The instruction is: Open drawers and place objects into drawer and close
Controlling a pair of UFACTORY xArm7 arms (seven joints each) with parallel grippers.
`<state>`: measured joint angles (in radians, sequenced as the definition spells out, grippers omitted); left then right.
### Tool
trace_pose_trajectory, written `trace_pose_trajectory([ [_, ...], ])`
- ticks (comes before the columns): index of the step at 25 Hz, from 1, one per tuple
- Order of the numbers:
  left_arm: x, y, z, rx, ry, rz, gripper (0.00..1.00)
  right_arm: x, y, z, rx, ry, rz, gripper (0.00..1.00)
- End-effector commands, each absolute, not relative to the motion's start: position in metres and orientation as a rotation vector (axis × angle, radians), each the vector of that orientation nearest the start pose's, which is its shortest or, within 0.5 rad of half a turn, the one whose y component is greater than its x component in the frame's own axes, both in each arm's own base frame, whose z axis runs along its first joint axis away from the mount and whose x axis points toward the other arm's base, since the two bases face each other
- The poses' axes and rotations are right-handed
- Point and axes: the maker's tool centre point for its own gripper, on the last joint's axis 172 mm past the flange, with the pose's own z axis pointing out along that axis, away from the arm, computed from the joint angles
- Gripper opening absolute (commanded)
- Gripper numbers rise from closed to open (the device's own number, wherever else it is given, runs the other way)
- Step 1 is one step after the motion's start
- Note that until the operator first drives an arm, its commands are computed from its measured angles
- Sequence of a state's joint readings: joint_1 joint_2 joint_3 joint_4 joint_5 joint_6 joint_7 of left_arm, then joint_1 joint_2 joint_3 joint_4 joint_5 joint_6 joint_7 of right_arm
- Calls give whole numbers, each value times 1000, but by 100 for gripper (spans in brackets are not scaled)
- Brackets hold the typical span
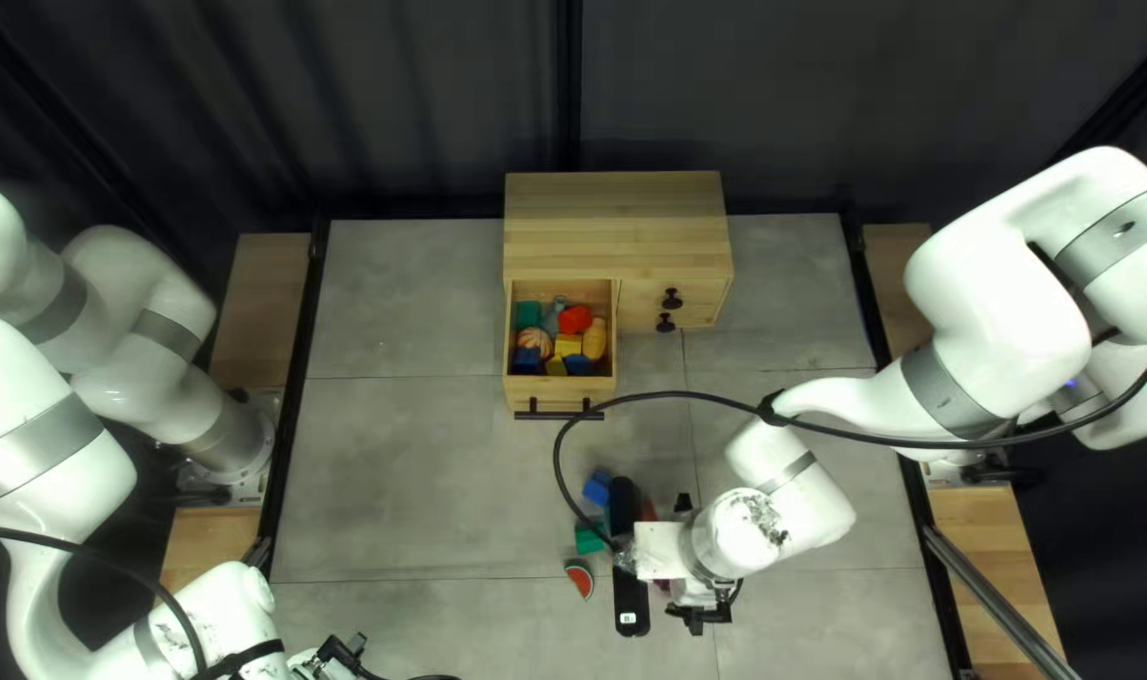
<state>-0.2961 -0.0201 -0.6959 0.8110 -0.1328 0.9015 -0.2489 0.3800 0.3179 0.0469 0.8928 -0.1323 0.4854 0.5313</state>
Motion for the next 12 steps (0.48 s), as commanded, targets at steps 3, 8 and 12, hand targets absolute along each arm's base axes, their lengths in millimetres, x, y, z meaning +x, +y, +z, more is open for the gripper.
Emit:
trace_pose_trajectory([
  [3,207,-353,113,-2996,1020,177,100,452,201,35,-3151,-13,-156,2],
  [8,207,-353,113,-2996,1020,177,100,451,186,68,-3185,-24,-148,2],
  [12,207,-353,113,-2996,1020,177,100,459,153,109,-3221,-145,-197,3],
])
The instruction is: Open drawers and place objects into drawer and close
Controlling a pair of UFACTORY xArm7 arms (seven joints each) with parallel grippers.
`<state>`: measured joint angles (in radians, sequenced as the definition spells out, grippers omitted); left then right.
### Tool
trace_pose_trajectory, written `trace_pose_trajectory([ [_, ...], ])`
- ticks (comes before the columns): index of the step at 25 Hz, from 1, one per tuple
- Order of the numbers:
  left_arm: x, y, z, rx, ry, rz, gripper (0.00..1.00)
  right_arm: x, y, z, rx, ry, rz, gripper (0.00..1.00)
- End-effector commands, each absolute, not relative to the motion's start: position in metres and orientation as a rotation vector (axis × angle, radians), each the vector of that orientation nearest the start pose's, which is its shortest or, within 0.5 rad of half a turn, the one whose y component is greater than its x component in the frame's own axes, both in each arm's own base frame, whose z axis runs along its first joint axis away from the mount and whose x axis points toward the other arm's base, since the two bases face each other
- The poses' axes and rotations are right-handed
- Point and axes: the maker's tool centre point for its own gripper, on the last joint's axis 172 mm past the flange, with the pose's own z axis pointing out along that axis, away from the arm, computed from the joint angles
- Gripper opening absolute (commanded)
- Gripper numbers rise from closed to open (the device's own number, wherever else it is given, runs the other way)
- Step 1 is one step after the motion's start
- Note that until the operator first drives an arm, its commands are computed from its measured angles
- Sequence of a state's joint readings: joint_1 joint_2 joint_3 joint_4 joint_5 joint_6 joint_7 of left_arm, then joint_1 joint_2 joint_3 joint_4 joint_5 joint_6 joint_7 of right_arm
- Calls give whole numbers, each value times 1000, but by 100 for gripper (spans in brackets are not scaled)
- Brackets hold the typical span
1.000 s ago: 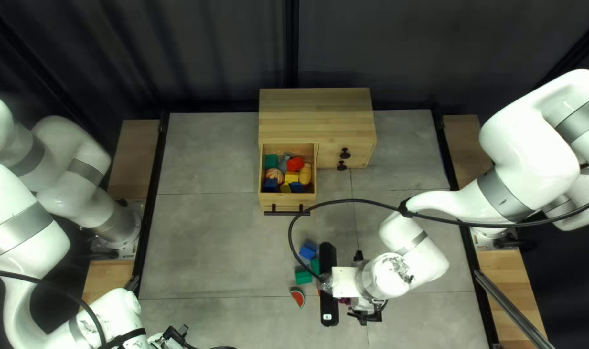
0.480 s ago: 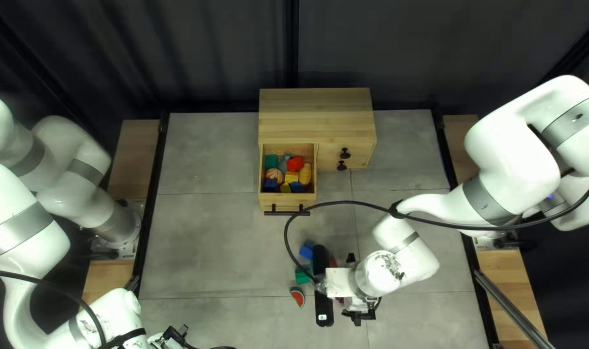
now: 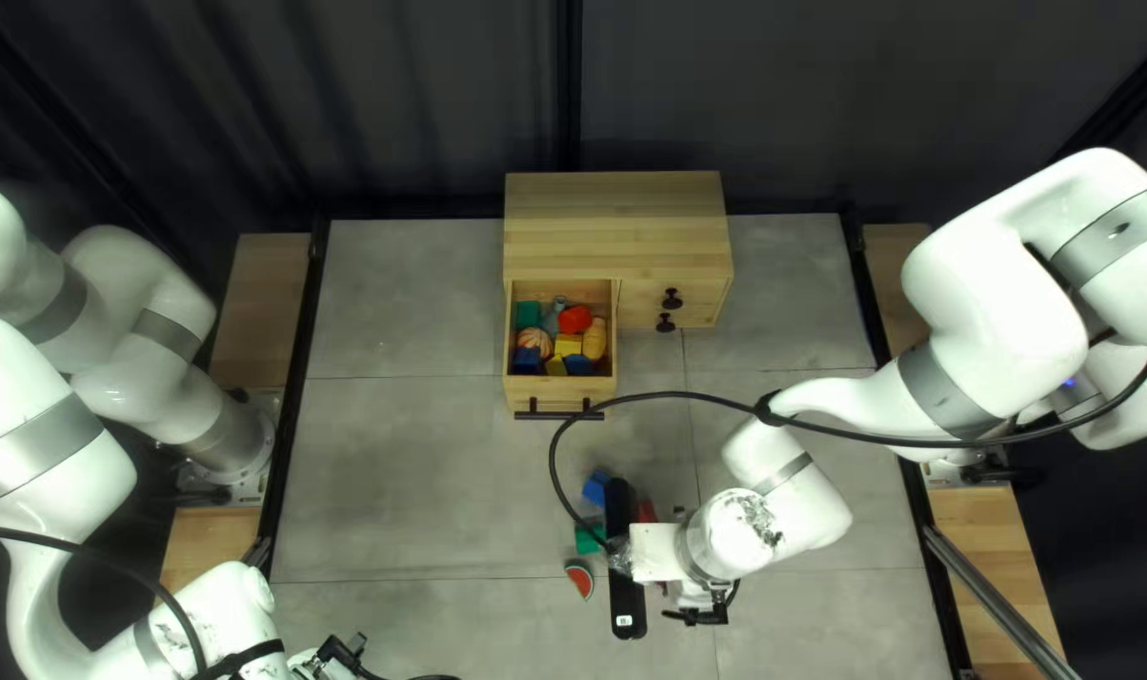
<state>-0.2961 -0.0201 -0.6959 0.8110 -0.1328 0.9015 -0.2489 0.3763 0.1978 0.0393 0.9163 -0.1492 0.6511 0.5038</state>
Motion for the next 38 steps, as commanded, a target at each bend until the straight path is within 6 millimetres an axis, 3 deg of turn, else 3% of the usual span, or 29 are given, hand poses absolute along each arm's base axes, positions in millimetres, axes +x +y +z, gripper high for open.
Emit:
trace_pose_trajectory([
  [1,207,-353,113,-2996,1020,177,100,463,137,122,-3233,-209,-214,2],
  [6,207,-353,113,-2996,1020,177,100,479,51,166,-3238,-470,-319,1],
  [11,207,-353,113,-2996,1020,177,100,502,-25,195,-3255,-553,-346,1],
  [14,207,-353,113,-2996,1020,177,100,525,-62,210,-3280,-554,-350,0],
  [19,207,-353,113,-2996,1020,177,100,564,-97,222,-3314,-558,-353,3],
  [20,207,-353,113,-2996,1020,177,100,569,-101,221,-3319,-557,-354,20],
  [21,207,-353,113,-2996,1020,177,100,576,-104,216,-3321,-555,-356,87],
  [22,207,-353,113,-2996,1020,177,100,579,-105,213,-3322,-553,-357,100],
  [25,207,-353,113,-2996,1020,177,100,580,-102,201,-3323,-533,-360,100],
  [30,207,-353,113,-2996,1020,177,100,552,-73,208,-3326,-505,-353,100],
  [32,207,-353,113,-2996,1020,177,100,536,-49,212,-3322,-520,-339,100],
  [38,207,-353,113,-2996,1020,177,100,480,53,213,-3251,-633,-291,100],
])
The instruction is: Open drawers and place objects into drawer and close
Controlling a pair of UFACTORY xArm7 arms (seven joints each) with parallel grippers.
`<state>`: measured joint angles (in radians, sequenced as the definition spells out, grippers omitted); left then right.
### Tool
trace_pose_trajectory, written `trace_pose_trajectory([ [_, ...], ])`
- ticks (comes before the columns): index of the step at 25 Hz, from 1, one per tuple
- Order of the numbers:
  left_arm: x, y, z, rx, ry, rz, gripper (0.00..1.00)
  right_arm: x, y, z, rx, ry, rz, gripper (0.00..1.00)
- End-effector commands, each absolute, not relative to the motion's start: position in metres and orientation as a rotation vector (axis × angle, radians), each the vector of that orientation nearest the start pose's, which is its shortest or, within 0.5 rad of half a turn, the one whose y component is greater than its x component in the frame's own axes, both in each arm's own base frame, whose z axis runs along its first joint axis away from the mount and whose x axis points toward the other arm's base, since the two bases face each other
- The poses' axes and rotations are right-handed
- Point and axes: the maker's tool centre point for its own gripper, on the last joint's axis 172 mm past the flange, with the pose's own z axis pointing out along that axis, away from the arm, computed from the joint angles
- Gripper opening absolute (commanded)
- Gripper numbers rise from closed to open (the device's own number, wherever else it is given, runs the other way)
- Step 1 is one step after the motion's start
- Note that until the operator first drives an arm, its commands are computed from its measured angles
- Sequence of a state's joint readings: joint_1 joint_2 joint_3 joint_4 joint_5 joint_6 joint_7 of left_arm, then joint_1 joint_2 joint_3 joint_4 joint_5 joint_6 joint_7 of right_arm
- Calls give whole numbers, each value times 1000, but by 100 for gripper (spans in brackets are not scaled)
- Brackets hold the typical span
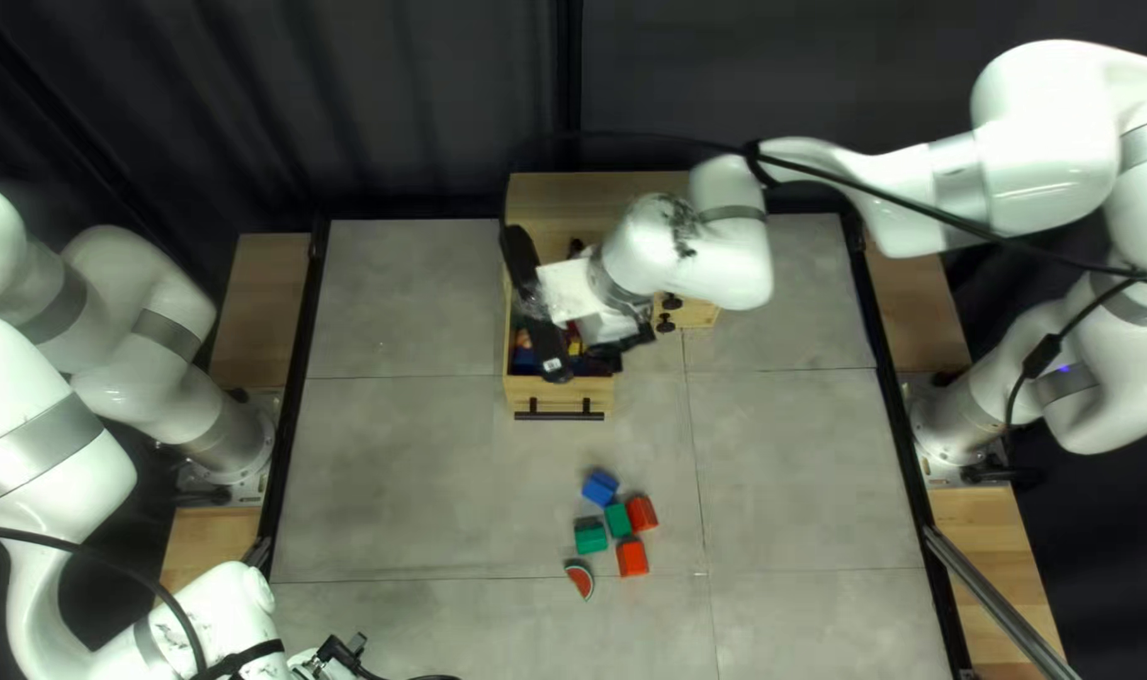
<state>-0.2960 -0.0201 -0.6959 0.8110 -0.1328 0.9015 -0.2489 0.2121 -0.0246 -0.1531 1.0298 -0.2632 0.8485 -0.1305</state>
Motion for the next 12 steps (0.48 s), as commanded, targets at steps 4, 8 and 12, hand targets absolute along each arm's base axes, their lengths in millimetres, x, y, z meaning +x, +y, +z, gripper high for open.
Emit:
trace_pose_trajectory([
  [4,207,-353,113,-2996,1020,177,100,449,103,193,-3224,-645,-257,100],
  [8,207,-353,113,-2996,1020,177,100,430,134,151,-3198,-637,-250,100],
  [12,207,-353,113,-2996,1020,177,100,435,147,116,-3164,-641,-268,100],
])
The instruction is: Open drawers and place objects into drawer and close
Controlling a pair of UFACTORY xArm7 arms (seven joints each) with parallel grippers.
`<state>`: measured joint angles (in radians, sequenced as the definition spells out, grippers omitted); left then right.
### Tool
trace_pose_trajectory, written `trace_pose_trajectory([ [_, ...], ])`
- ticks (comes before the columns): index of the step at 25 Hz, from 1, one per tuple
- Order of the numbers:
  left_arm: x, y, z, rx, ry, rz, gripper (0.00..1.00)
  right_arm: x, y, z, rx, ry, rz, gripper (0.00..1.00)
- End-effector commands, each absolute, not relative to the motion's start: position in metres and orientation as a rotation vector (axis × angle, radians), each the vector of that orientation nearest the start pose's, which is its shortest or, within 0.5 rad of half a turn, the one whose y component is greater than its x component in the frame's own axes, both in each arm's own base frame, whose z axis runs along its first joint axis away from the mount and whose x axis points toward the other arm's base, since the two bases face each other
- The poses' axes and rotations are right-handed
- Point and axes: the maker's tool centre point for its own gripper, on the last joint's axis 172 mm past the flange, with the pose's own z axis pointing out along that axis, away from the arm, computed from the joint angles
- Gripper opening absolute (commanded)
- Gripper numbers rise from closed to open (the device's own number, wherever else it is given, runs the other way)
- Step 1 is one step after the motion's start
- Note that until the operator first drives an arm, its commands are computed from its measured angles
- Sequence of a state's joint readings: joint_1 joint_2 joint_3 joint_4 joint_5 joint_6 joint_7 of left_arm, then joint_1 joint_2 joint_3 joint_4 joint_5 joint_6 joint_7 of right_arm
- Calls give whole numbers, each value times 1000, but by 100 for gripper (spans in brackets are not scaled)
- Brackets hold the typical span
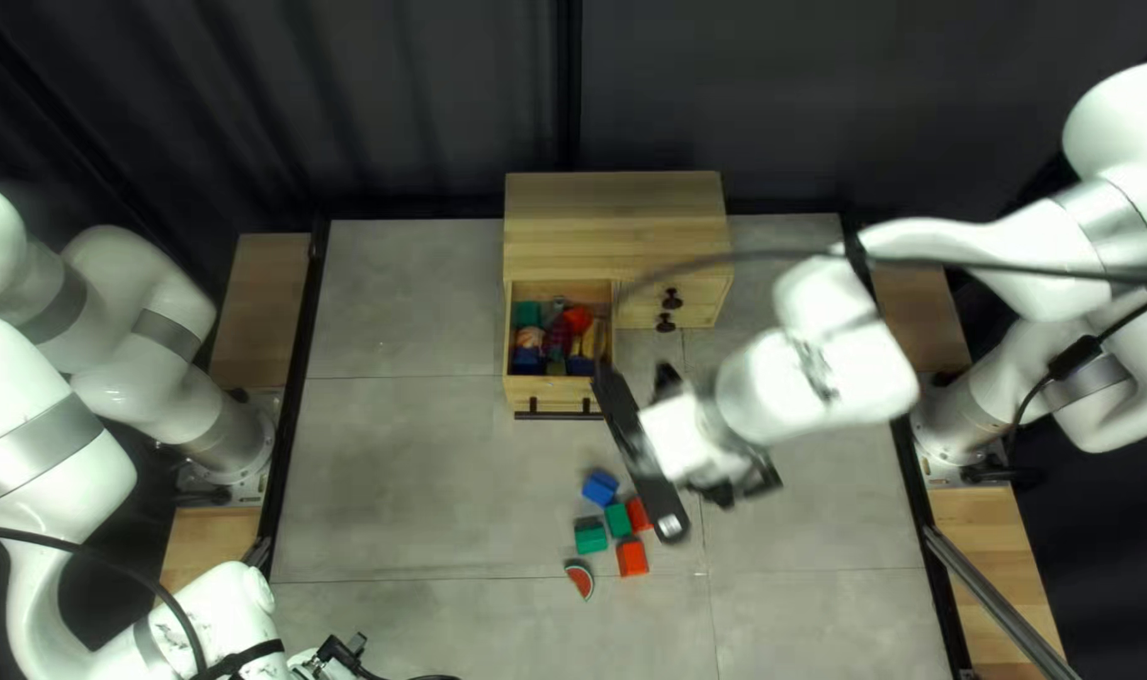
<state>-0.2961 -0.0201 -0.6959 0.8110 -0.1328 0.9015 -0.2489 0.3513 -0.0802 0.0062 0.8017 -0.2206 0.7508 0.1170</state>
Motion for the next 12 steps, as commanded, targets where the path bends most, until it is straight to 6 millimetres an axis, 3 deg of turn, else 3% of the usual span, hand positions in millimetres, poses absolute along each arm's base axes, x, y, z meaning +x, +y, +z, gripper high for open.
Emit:
trace_pose_trajectory([
  [1,207,-353,113,-2996,1020,177,100,438,149,110,-3157,-647,-268,100],
  [6,207,-353,113,-2996,1020,177,100,460,150,79,-3118,-692,-236,100],
  [12,207,-353,113,-2996,1020,177,100,467,135,62,-3099,-696,-194,100],
])
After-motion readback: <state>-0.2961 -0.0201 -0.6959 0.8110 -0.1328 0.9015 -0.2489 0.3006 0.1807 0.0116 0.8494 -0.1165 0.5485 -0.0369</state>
